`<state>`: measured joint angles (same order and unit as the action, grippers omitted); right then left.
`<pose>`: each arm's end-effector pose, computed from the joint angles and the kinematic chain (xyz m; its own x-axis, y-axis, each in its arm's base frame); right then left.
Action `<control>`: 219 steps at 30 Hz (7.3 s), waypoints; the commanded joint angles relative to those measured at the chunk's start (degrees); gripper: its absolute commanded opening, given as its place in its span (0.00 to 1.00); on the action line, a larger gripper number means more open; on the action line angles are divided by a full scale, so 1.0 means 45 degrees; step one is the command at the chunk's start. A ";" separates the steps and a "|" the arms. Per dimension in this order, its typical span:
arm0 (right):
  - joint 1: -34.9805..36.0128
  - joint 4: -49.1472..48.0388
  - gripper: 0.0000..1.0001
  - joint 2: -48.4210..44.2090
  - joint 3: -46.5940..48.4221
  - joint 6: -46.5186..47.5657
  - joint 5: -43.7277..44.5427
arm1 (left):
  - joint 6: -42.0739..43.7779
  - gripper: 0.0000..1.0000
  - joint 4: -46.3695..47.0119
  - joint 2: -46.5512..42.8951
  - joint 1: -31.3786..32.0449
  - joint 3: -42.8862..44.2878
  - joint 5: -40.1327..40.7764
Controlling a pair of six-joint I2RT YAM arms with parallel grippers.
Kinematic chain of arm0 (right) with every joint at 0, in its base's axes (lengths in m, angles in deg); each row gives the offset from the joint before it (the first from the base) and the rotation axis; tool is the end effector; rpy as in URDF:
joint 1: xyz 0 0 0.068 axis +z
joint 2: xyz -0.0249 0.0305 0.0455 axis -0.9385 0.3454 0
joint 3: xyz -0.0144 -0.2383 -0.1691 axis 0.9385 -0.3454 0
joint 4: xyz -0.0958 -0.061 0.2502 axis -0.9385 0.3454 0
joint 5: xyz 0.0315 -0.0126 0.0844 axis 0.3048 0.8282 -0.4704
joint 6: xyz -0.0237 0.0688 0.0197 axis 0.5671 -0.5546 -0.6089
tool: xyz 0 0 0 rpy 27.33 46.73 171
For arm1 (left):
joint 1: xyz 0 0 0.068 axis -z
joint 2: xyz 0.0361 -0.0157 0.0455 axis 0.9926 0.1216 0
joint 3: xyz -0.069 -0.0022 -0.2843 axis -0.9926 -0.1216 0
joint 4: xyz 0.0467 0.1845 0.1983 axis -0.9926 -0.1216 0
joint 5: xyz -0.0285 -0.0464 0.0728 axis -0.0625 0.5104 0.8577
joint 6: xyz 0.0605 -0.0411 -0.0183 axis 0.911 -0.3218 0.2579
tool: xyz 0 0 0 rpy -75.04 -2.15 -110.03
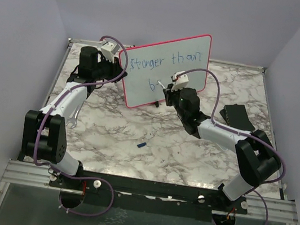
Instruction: Write a sentence on the whiteboard
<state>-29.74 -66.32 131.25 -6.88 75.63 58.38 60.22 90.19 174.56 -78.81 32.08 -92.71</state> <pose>0.3240 0.2551 0.2475 -0.1425 -0.0892 -0.9858 -0.4692 0.8830 -0.0121 0.3759 -0.0622 0.3016 -0.4071 -0.0375 -0.9126 0.5342 0.8007 -0.2712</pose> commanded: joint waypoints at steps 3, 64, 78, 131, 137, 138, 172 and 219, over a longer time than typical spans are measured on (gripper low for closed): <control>0.0158 0.0073 0.01 0.0579 0.0408 0.0184 -0.0446 | 0.0534 0.05 -0.0190 -0.0248 0.0120 -0.0230 0.0281; 0.0230 0.0678 0.01 0.0240 -0.0005 -0.0095 0.1706 | 0.0534 0.05 -0.0190 -0.0406 0.0140 -0.0286 0.0301; 0.0235 0.0241 0.01 -0.1038 -0.0766 -0.0017 0.0823 | 0.0534 0.05 -0.0190 -0.0405 0.0159 -0.0286 0.0340; -0.1830 -0.0249 0.01 -0.1097 -0.0530 -0.0928 -0.1633 | 0.1432 0.04 -0.0849 -0.0118 0.0499 -0.0208 0.0182; -0.1954 -0.0384 0.01 -0.0912 -0.0343 -0.0945 -0.1312 | 0.1432 0.04 -0.0863 -0.0110 0.0498 -0.0208 0.0193; -0.1997 -0.0360 0.01 -0.0861 -0.0285 -0.0941 -0.1304 | 0.1433 0.04 -0.0875 -0.0117 0.0509 -0.0208 0.0185; -0.2182 -0.0067 0.01 0.0036 0.0074 -0.0729 -0.2591 | 0.1511 0.04 -0.0952 -0.0112 0.0580 -0.0169 0.0186; -0.2164 0.0171 0.01 0.0314 -0.0681 -0.0745 -0.1948 | 0.1511 0.04 -0.0952 -0.0193 0.0692 -0.0188 0.0186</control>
<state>-39.51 -64.99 132.14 -12.63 71.04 48.13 64.37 89.40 173.77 -76.54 31.44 -92.65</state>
